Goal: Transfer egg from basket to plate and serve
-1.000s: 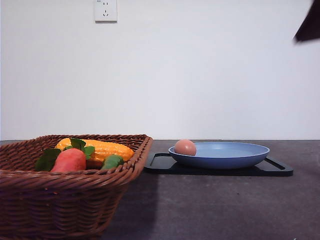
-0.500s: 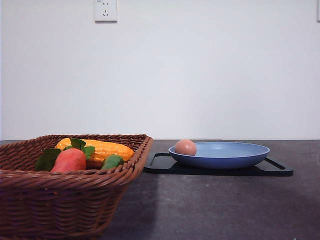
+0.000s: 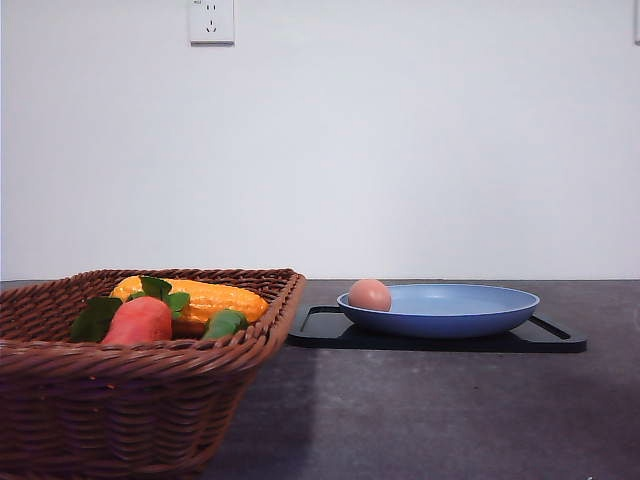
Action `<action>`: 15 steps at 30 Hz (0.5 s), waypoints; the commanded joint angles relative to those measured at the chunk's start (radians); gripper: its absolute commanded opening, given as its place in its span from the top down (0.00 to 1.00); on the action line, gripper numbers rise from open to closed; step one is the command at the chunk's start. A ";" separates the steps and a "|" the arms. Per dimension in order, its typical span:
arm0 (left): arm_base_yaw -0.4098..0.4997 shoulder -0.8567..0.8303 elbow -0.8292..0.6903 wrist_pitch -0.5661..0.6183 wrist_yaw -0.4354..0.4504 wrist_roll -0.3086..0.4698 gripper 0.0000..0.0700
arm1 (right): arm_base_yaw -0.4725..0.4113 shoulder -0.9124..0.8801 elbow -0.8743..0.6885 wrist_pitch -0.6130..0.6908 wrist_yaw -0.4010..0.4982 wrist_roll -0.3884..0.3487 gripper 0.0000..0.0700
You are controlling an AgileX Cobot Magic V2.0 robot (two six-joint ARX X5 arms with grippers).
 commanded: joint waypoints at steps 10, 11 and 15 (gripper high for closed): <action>0.001 -0.001 -0.020 -0.013 0.004 -0.002 1.00 | 0.000 -0.001 -0.006 0.004 0.005 0.011 1.00; 0.001 -0.001 -0.020 -0.013 0.004 -0.002 1.00 | 0.000 -0.001 -0.006 0.004 0.005 0.011 1.00; 0.001 -0.001 -0.020 -0.013 0.004 -0.002 1.00 | 0.000 -0.001 -0.006 0.004 0.004 0.011 1.00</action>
